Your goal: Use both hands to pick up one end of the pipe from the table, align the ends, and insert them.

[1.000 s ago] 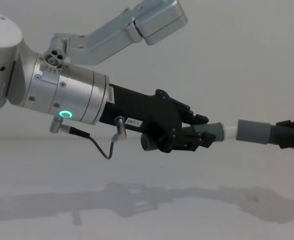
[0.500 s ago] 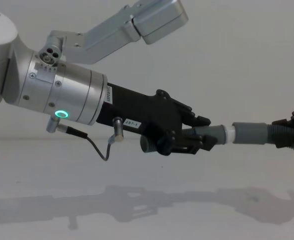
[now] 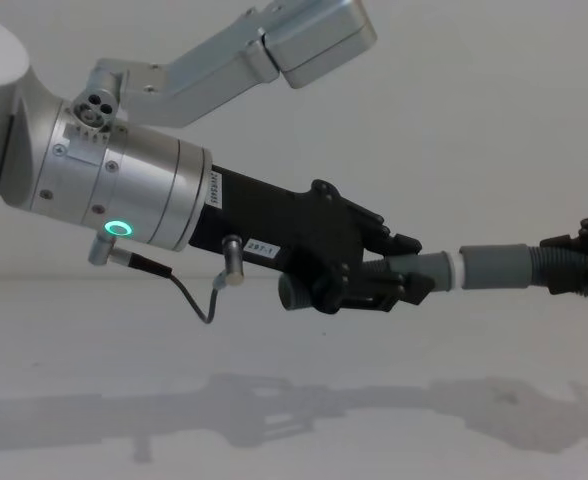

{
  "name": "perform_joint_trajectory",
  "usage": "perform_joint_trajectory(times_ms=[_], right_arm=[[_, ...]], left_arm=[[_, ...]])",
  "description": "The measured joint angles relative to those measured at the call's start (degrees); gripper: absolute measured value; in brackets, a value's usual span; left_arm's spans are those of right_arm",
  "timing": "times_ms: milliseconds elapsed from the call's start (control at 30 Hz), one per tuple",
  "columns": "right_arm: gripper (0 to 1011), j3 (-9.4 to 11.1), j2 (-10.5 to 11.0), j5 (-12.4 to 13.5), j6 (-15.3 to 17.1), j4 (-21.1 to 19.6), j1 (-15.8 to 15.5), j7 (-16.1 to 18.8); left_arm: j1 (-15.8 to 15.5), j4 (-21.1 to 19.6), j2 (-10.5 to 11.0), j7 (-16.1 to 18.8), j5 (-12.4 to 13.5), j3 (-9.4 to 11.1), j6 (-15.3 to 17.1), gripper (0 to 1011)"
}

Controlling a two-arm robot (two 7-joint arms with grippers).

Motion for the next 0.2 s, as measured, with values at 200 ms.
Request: perform_joint_trajectory(times_ms=[200], right_arm=[[264,-0.08,0.07,0.24,-0.32,-0.07,0.03,0.24]], left_arm=[[0.03,-0.16,0.09,0.0,0.02,0.03,0.09,346]])
